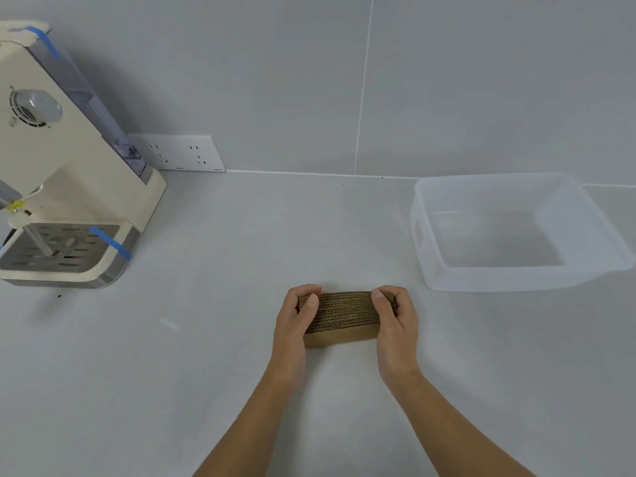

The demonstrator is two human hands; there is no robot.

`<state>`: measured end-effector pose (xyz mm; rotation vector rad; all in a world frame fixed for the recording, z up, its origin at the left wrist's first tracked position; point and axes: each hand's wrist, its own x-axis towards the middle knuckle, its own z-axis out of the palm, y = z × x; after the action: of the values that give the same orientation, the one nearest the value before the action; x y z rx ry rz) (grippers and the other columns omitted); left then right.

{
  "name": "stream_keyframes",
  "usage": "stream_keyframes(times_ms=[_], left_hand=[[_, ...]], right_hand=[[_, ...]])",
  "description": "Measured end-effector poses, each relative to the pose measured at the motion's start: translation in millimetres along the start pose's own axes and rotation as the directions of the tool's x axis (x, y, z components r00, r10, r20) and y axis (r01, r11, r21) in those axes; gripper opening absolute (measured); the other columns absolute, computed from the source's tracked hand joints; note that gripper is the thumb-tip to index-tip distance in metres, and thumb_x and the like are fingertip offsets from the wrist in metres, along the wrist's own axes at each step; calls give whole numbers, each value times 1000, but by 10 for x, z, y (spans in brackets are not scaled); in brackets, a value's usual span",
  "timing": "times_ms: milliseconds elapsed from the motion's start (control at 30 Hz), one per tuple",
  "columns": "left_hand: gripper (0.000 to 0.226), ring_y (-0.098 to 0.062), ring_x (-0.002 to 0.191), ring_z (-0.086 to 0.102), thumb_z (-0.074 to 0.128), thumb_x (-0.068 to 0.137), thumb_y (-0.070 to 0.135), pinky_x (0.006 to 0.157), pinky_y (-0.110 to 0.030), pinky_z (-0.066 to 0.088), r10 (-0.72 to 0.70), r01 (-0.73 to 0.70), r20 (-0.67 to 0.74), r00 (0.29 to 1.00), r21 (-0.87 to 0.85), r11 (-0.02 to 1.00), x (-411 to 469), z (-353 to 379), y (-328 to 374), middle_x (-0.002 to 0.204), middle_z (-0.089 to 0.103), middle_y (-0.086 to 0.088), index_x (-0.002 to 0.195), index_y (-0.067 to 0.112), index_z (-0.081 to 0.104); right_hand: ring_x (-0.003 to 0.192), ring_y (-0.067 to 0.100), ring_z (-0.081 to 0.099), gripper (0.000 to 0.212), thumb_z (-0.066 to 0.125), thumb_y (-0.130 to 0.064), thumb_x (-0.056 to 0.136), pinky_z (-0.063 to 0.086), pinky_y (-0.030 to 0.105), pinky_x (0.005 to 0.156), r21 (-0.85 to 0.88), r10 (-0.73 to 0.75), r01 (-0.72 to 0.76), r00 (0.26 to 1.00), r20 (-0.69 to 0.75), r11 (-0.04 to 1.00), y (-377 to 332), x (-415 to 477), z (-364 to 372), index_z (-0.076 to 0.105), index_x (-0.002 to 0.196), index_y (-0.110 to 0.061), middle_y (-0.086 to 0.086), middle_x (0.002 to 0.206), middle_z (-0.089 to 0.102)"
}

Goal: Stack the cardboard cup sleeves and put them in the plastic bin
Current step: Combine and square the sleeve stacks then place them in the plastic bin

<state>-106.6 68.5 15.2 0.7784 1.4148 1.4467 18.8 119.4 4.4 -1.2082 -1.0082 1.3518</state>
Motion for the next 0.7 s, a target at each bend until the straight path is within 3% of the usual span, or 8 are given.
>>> stream_keyframes(times_ms=[133, 200, 300, 400, 500, 600, 700], left_hand=[[68, -5, 101, 57, 73, 60, 39, 83, -20, 47, -26, -16, 253, 967, 161, 987, -6, -289, 40, 110, 57, 6, 121, 26, 48], [73, -5, 107, 56, 80, 58, 30, 86, -19, 46, -51, -49, 334, 941, 285, 957, 3, -389, 55, 115, 57, 8, 123, 30, 45], [61, -8, 104, 58, 82, 64, 21, 88, -23, 47, -66, -64, 295, 953, 413, 908, 31, -433, 43, 111, 60, 7, 114, 33, 50], [46, -5, 94, 60, 79, 70, 14, 80, -14, 45, -35, -79, 264, 964, 408, 910, 54, -428, 30, 98, 64, 16, 106, 31, 55], [43, -4, 94, 61, 78, 71, 13, 79, -12, 45, -19, -86, 255, 967, 394, 915, 63, -429, 19, 99, 65, 15, 106, 29, 56], [43, -5, 95, 61, 77, 72, 11, 80, -12, 46, -15, -90, 265, 964, 381, 920, 68, -428, 14, 100, 65, 14, 107, 26, 56], [43, -4, 95, 61, 77, 72, 9, 79, -12, 45, -14, -90, 267, 963, 371, 924, 65, -423, 9, 98, 65, 16, 107, 25, 56]], right_hand=[[65, -6, 50, 13, 53, -15, 89, 40, 5, 59, -28, 5, -4, 1000, 19, 1000, -9, 9, -10, 57, 78, -20, -7, 75, 55], [65, -6, 50, 13, 52, -15, 90, 39, 5, 59, -38, 9, -8, 1000, 28, 999, -10, 8, -17, 57, 79, -19, -7, 75, 54], [65, -7, 49, 14, 52, -15, 90, 39, 4, 59, -59, 10, -7, 999, 47, 998, -16, 13, -34, 57, 79, -20, -7, 75, 54], [66, -7, 51, 12, 54, -17, 90, 40, 5, 61, -74, 14, -8, 996, 90, 997, -29, 27, -69, 59, 79, -21, -9, 75, 56], [72, -4, 54, 5, 60, -24, 85, 43, 7, 64, -59, 38, -27, 983, 182, 998, -79, 69, -145, 64, 82, -23, -13, 77, 60], [88, 1, 57, 28, 63, -33, 74, 46, 13, 73, -29, 113, -110, 925, 362, 994, -132, 137, -315, 63, 100, -27, -11, 95, 62], [108, 5, 57, 62, 73, -31, 64, 49, 21, 81, -155, 213, -154, 822, 528, 976, -205, 203, -534, 49, 121, -35, -9, 120, 57]])
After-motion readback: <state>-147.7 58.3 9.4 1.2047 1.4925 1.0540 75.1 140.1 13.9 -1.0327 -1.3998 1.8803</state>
